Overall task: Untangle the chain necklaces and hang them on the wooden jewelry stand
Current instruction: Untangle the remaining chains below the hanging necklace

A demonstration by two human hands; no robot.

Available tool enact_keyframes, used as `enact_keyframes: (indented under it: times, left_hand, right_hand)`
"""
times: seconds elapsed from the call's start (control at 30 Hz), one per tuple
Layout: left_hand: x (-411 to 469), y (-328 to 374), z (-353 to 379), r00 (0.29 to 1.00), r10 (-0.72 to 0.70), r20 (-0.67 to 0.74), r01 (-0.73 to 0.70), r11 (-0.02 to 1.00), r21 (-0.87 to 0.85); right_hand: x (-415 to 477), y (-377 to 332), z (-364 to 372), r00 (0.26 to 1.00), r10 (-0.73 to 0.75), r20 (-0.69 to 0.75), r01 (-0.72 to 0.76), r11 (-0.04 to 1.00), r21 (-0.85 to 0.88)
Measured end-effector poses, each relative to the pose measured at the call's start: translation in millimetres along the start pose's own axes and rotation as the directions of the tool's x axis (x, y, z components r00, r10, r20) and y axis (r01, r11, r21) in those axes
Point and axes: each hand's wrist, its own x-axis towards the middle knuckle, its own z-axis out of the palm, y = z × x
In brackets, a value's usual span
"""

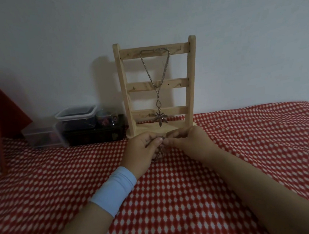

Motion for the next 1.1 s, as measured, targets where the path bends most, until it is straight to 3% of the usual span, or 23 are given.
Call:
enact_keyframes:
  times: [0.23,0.6,0.8,1.1]
  left_hand:
    - [-2.2,3.3,0.4,0.995,0.089,0.037,-0.09,0.995,0.047]
    - [-2.9,-0.9,0.8,0.987,0.161,-0.023,-0.157,0.98,0.124]
    - [-4.2,0.8,1.5,0.978,0.182,-0.098,-0.172,0.98,0.104]
    - [-6.5,4.3,-0.8,0.994,0.096,-0.056,-0.093,0.995,0.045]
  right_hand:
    - [-2.6,-4.0,-1.4,0.997,0.059,0.053,-0.069,0.973,0.218]
    - [-1.5,-1.9,-1.2,0.992,0.114,0.052,-0.123,0.963,0.24]
    - [-1.4,-4.6,-3.8,0.983,0.171,0.069,-0.178,0.978,0.107]
    - [-2.1,-1.8,-4.0,0.99,0.117,0.075,-0.13,0.971,0.198]
